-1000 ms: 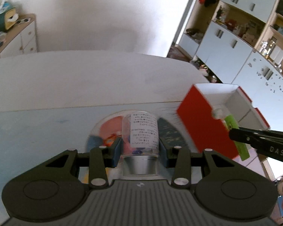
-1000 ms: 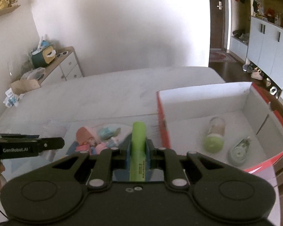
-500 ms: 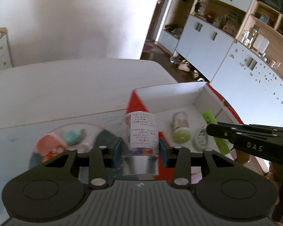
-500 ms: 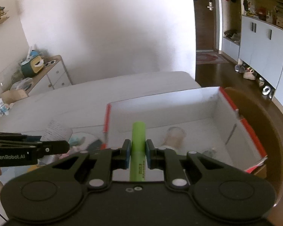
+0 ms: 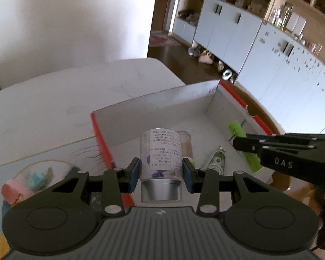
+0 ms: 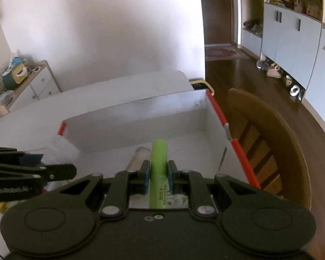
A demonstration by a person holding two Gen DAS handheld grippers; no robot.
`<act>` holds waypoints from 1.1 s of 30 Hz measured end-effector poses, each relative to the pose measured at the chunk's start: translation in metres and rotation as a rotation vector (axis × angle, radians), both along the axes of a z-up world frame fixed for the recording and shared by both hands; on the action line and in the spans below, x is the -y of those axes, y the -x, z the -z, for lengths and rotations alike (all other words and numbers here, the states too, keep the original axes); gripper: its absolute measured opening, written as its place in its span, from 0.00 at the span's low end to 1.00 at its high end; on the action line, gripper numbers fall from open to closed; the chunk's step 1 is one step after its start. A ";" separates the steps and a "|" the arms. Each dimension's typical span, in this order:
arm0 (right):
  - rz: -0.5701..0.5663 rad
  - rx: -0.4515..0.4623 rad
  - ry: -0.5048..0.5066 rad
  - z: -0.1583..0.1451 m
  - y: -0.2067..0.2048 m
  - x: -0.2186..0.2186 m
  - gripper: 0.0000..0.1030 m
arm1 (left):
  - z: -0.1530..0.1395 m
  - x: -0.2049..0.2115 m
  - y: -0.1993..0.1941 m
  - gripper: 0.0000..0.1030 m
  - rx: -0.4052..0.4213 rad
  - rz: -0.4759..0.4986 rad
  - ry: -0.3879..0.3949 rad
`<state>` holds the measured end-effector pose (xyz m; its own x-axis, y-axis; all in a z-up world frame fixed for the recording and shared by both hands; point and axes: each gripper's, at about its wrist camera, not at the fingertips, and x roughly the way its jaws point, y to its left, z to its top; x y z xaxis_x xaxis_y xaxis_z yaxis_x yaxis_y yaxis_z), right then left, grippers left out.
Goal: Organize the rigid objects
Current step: 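Carry the clear jar and green highlighter into the red box and release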
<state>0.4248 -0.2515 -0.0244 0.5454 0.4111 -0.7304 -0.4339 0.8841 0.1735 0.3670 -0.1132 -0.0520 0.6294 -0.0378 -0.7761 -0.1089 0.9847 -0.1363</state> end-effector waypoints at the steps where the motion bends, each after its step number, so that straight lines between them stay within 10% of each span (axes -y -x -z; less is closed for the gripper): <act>1: -0.004 -0.008 0.001 0.002 -0.005 0.003 0.15 | 0.003 0.003 -0.007 0.40 -0.015 0.003 -0.012; 33: -0.168 -0.236 0.270 0.064 -0.066 -0.047 0.17 | 0.080 0.015 -0.112 0.40 -0.349 -0.059 -0.095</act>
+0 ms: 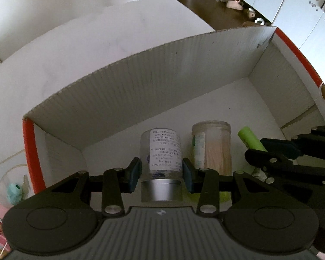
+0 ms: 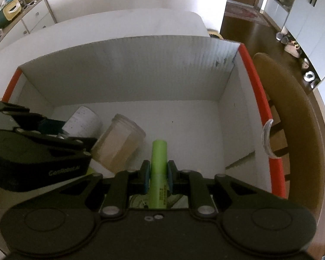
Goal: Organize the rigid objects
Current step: 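Carry the clear jar and green highlighter into the red box and release, then withdraw both grippers from the box back to the pile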
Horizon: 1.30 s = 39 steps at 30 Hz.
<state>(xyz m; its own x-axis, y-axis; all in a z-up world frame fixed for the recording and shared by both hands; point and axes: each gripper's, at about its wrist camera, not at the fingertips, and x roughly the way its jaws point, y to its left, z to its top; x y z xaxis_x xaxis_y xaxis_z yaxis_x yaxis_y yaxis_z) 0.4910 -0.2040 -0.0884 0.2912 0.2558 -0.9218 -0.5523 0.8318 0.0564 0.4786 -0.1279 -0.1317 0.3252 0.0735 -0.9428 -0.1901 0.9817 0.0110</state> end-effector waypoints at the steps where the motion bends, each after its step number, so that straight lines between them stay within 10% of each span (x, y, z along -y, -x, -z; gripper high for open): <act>1: -0.002 -0.002 0.002 0.000 0.000 -0.001 0.17 | 0.001 0.000 -0.001 0.40 -0.008 0.000 -0.001; 17: -0.007 0.016 -0.061 -0.015 0.005 0.014 0.38 | 0.005 0.006 0.007 0.40 -0.065 -0.020 0.016; 39: 0.007 0.152 -0.209 -0.075 0.058 0.045 0.74 | -0.062 0.012 0.066 0.41 0.157 0.005 0.072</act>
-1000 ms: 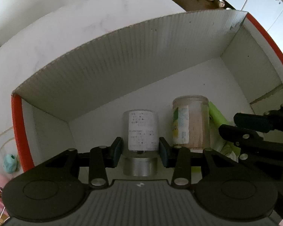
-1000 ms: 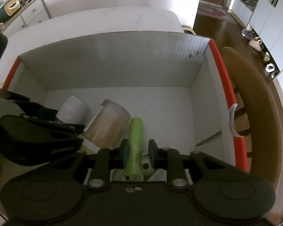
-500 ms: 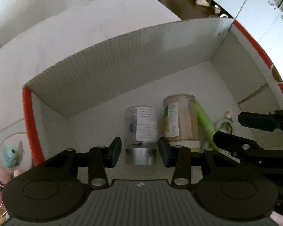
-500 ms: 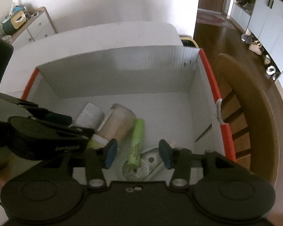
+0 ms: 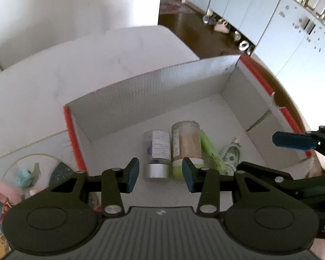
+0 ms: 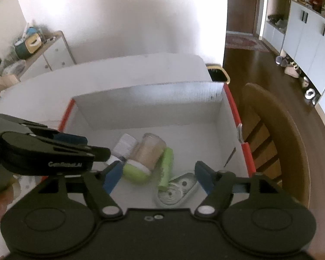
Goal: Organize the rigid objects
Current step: 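Withdraw both grippers from the box back to the pile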
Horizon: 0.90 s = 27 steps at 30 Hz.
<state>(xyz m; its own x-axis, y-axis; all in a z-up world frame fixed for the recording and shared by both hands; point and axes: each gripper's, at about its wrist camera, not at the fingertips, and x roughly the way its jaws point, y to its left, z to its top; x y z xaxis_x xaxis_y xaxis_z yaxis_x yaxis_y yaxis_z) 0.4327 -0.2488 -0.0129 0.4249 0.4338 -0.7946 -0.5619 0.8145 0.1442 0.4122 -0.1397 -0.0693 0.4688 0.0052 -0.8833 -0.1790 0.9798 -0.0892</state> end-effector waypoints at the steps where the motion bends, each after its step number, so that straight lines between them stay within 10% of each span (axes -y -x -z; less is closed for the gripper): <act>1: 0.000 0.010 -0.011 -0.003 0.003 0.000 0.75 | -0.004 -0.002 0.007 0.41 0.013 0.005 0.007; 27: -0.007 0.208 -0.209 -0.055 0.120 -0.047 0.99 | -0.078 -0.084 0.142 0.65 0.319 0.010 0.038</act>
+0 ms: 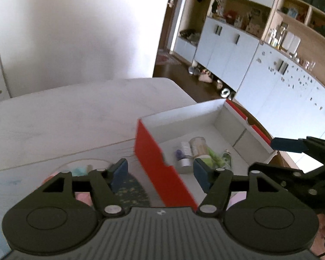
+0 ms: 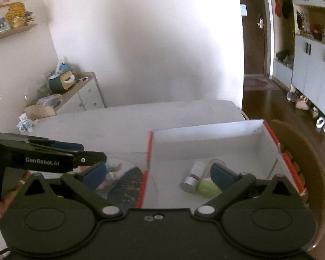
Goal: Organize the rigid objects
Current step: 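Withdraw both grippers from the box back to the pile, then grasp the yellow box with the left gripper while the right grasps the pink binder clip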
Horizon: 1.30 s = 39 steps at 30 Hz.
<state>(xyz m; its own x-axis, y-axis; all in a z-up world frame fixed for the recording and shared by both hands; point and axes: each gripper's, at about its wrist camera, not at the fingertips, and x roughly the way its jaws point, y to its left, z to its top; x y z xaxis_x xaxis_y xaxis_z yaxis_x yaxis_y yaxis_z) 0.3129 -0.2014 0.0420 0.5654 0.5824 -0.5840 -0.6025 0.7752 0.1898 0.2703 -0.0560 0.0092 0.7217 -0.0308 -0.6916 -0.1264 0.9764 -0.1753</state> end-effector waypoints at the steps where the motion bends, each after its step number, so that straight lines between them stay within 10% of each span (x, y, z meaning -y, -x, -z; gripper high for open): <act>1: -0.002 0.007 -0.001 -0.001 0.005 -0.004 0.99 | -0.001 -0.006 0.006 0.65 0.005 -0.006 0.002; 12: -0.020 0.000 0.007 0.014 0.052 -0.062 1.00 | 0.007 -0.074 0.073 0.82 0.097 -0.024 -0.022; 25: -0.051 -0.088 0.045 0.042 0.086 -0.130 1.00 | 0.060 -0.164 0.114 0.82 0.000 -0.138 -0.035; 39: -0.033 -0.120 0.147 0.080 0.082 -0.170 0.99 | 0.133 -0.174 0.120 0.82 -0.079 -0.092 -0.057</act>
